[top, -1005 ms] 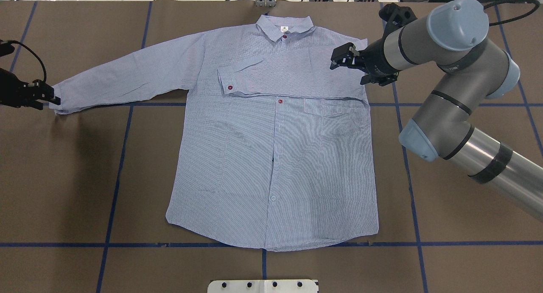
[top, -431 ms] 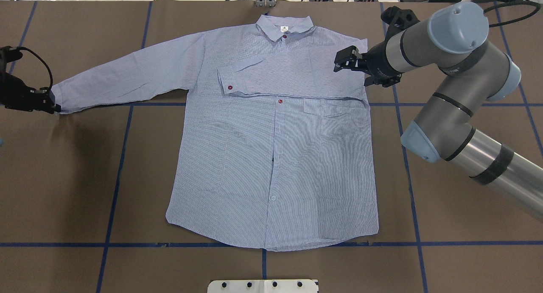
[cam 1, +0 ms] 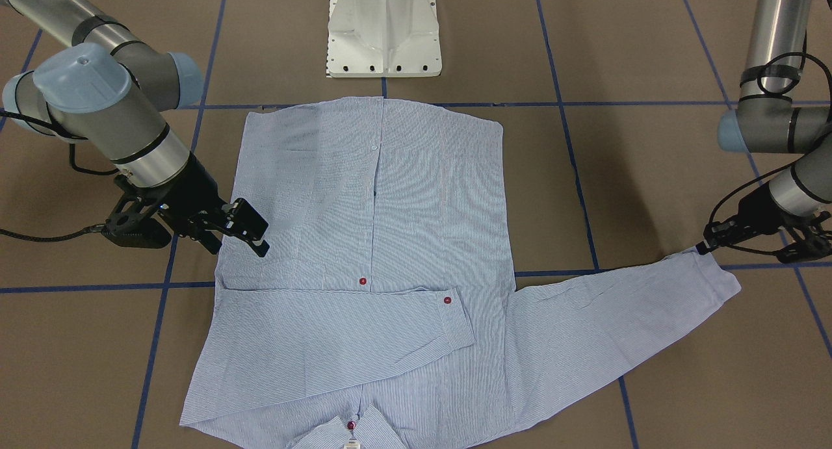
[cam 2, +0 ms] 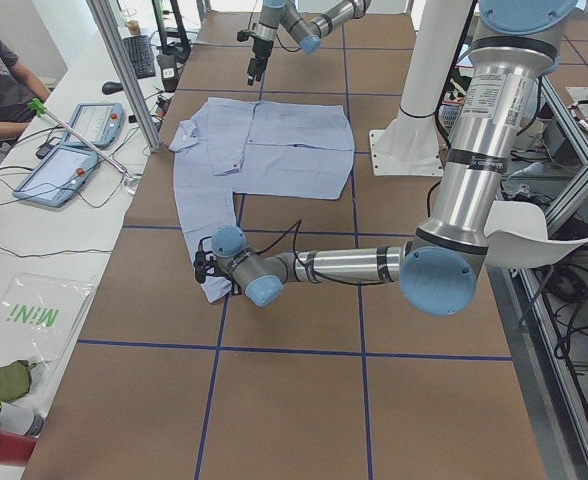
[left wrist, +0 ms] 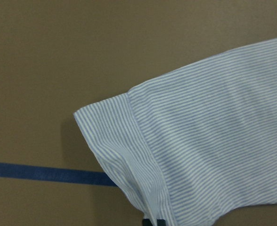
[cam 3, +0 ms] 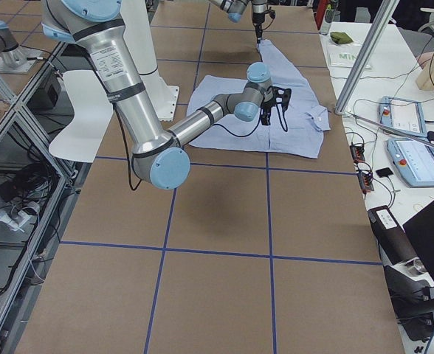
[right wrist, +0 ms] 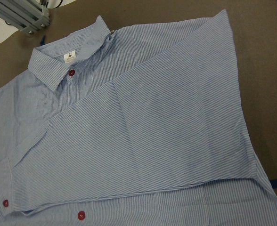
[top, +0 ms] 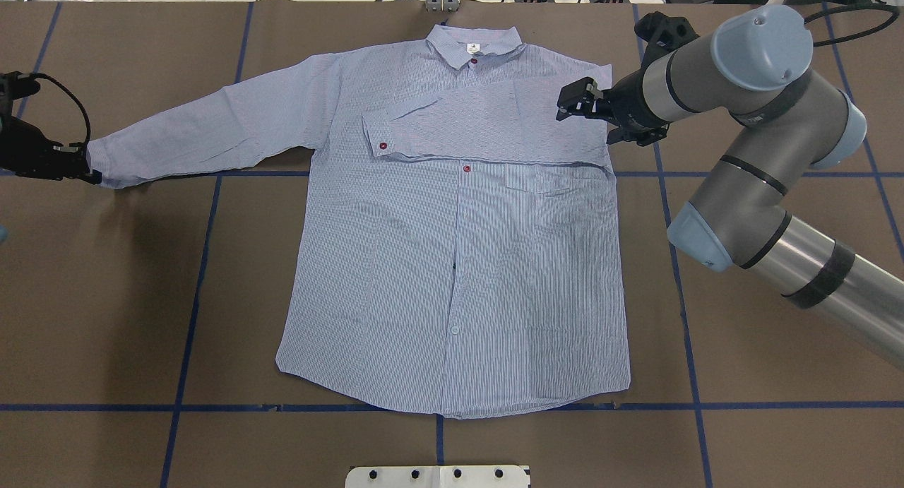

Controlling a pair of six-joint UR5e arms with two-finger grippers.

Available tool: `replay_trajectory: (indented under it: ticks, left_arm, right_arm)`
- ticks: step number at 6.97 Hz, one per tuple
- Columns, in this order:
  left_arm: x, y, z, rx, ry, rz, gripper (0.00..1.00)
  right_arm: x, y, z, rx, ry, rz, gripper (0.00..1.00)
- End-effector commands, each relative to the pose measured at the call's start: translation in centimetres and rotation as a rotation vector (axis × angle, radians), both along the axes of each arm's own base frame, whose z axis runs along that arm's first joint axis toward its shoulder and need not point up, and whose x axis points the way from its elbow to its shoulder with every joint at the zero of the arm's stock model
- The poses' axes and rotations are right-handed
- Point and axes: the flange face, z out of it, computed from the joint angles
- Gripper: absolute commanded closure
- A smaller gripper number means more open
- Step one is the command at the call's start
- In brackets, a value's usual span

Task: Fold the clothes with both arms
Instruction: 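Carry the other sleeve with the left gripper across the shirt toward the collar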

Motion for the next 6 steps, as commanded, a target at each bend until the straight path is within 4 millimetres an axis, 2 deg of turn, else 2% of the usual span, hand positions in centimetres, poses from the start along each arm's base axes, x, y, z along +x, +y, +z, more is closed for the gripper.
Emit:
replay_trajectory:
  ticks: [1,2,3,4,5,6]
  left_arm:
    - [0.2,-1.7,-9.0,0.066,0.080,-0.051,1.00]
    - [1.3,-3.9,-15.5,0.074,0.132,-0.085,1.00]
    - [3.2,-6.4,-23.0,0.102,0.175,-0.124,1.00]
    - [8.5,-6.7,-30.0,0.074,0.221,-0.121,1.00]
    - [13.0,-6.2,-35.9,0.058,0.259,-0.142,1.00]
    - [18.8,-4.4,-41.9,0.027,0.317,-0.152,1.00]
  right_arm:
    - [1.7,-0.6,0.6,-0.011,0.001,0.013,0.01]
    - [3.4,-0.9,2.2,-0.029,0.008,0.025,0.01]
    - [5.5,-0.8,4.9,-0.043,0.030,0.024,0.01]
    - [8.7,-0.6,6.7,-0.014,0.047,-0.007,0.00]
    - [11.6,-0.7,8.9,-0.023,0.056,-0.029,0.00]
    - [13.5,-0.7,10.2,-0.026,0.062,-0.031,0.00]
